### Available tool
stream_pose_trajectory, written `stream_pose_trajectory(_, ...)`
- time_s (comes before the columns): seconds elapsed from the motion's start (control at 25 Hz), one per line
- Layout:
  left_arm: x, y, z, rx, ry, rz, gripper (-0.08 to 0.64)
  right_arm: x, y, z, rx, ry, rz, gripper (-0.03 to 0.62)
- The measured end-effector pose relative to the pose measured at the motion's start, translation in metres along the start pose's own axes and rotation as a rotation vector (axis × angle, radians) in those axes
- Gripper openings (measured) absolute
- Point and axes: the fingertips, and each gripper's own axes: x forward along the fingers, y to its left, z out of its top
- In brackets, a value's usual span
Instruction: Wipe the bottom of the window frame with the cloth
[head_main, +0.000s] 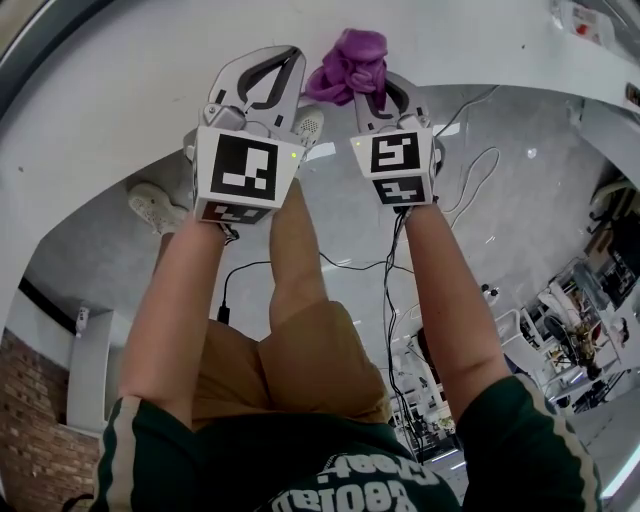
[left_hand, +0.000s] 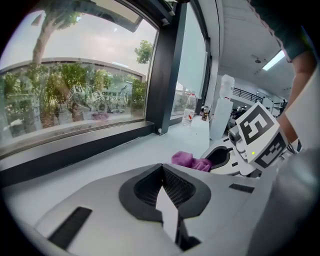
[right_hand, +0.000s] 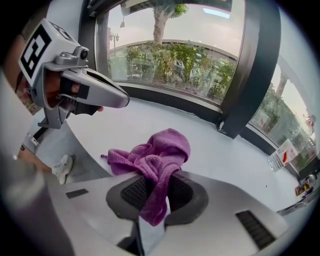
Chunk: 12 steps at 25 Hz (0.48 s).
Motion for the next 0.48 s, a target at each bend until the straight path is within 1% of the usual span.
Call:
stream_pose_trajectory(0.32,-0.012,0.015,-0.010,-0.013,0.000,0.014,0.008,0.002,-0.001,-0.001,0.000,0.027,-0.037,0.078)
stream_pose_trajectory(0.48,-0.017,0.021,-0.014,-0.018,0.003,0.026,0.008,0.003,0.000,-0.001,-0.019,0.043,-0.047,0.078)
